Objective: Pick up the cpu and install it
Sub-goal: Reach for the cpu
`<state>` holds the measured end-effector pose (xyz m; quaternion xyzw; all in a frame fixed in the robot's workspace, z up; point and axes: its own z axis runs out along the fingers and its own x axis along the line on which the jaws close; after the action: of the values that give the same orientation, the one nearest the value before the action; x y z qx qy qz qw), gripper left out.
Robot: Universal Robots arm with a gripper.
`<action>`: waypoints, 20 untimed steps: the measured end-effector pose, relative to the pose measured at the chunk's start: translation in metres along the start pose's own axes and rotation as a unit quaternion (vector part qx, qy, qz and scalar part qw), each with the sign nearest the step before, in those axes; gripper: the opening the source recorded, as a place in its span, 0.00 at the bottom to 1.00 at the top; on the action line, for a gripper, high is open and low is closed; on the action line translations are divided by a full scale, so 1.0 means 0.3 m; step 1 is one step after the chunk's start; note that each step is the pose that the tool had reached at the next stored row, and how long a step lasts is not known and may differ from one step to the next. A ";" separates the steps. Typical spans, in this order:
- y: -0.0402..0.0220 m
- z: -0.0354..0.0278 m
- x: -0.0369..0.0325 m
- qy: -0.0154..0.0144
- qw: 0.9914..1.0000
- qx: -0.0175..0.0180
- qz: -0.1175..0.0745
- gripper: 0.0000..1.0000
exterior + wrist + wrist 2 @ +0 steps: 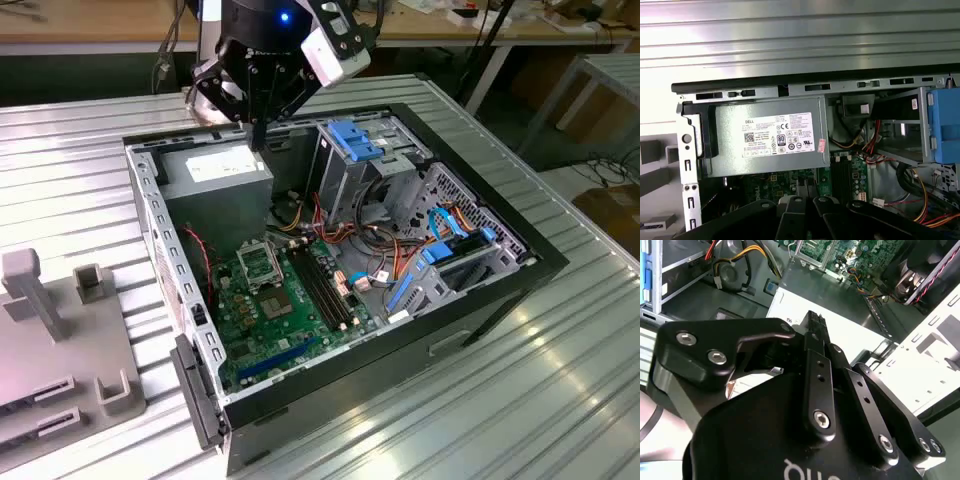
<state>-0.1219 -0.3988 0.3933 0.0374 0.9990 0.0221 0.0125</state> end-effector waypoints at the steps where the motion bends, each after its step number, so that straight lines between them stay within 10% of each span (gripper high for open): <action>1: 0.000 0.000 0.000 0.000 1.000 0.000 0.000 0.11; 20: -0.003 -0.001 0.037 0.000 1.000 0.000 -0.001 0.11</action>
<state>-0.1331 -0.3989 0.3932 0.0368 0.9990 0.0221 0.0124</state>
